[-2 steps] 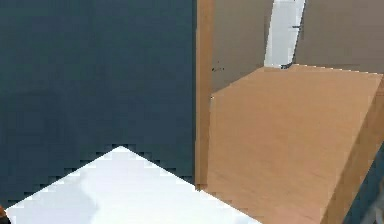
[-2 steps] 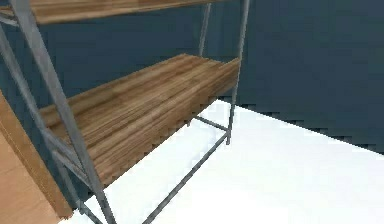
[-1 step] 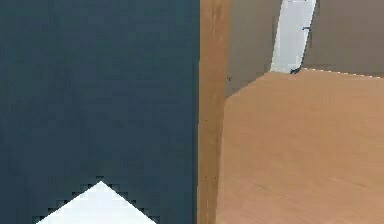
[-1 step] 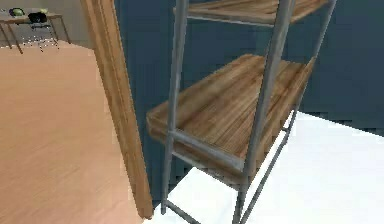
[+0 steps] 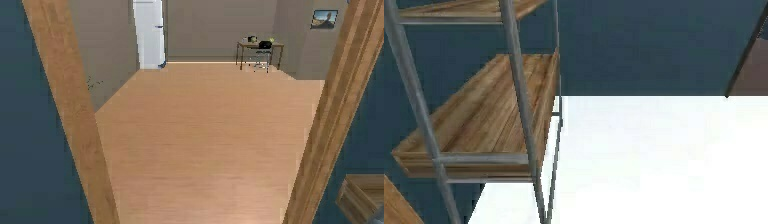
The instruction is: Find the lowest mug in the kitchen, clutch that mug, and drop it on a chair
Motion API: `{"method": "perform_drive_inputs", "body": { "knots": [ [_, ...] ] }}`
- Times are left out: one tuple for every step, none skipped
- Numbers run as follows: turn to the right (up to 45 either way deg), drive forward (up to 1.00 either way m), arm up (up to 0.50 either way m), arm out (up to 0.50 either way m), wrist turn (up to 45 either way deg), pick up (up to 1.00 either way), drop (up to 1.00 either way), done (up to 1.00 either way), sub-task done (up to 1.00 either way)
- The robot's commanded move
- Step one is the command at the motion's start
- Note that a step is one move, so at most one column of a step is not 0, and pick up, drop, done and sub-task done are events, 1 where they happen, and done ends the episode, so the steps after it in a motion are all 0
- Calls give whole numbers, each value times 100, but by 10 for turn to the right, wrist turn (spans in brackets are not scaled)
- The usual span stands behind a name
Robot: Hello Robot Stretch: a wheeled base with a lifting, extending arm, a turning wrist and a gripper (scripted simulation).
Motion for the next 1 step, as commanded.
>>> {"method": "perform_drive_inputs", "body": {
  "knots": [
    [0,75,0,0,0,0,0,0,0]
  ]
}}
